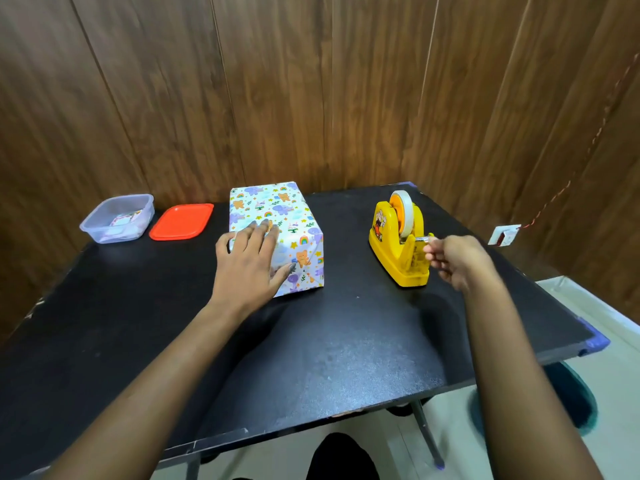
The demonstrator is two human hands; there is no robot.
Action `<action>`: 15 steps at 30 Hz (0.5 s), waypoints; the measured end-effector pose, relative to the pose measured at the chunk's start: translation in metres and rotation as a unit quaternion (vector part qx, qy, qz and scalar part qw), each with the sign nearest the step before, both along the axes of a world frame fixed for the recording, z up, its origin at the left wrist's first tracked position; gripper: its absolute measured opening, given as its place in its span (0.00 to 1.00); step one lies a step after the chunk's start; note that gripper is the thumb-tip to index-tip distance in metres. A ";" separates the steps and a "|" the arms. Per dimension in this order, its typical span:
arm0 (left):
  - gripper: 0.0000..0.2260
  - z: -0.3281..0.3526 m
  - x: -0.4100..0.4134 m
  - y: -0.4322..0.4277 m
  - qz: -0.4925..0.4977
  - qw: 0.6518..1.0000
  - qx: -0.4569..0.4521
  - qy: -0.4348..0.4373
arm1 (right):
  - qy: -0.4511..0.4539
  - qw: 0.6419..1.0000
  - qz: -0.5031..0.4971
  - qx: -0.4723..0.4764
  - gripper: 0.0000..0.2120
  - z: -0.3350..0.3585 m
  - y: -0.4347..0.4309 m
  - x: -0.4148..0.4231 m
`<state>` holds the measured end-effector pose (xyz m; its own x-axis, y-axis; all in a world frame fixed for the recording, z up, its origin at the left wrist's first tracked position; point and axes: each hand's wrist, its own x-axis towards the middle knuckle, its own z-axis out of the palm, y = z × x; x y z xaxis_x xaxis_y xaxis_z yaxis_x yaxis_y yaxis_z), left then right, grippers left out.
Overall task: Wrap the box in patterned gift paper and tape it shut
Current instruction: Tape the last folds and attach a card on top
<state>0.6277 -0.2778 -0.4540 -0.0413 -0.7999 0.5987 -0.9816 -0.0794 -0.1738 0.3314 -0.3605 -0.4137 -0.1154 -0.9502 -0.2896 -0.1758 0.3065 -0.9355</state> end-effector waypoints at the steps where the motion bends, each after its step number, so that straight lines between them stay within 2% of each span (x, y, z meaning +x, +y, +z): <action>1: 0.29 0.000 0.000 0.000 0.000 1.000 0.000 0.000 | -0.027 1.000 -0.001 0.001 0.16 -0.006 0.003 -0.001; 5: 0.28 -0.001 0.000 0.000 0.000 1.000 -0.008 0.001 | -0.104 0.994 -0.013 -0.021 0.18 -0.022 0.007 -0.002; 11: 0.28 -0.003 0.000 -0.002 -0.002 1.000 -0.022 0.004 | -0.185 0.980 -0.049 -0.057 0.16 -0.036 0.011 0.007; 15: 0.28 -0.004 -0.001 -0.003 -0.004 1.000 -0.026 0.008 | -0.298 0.951 -0.075 -0.024 0.15 -0.038 0.011 0.015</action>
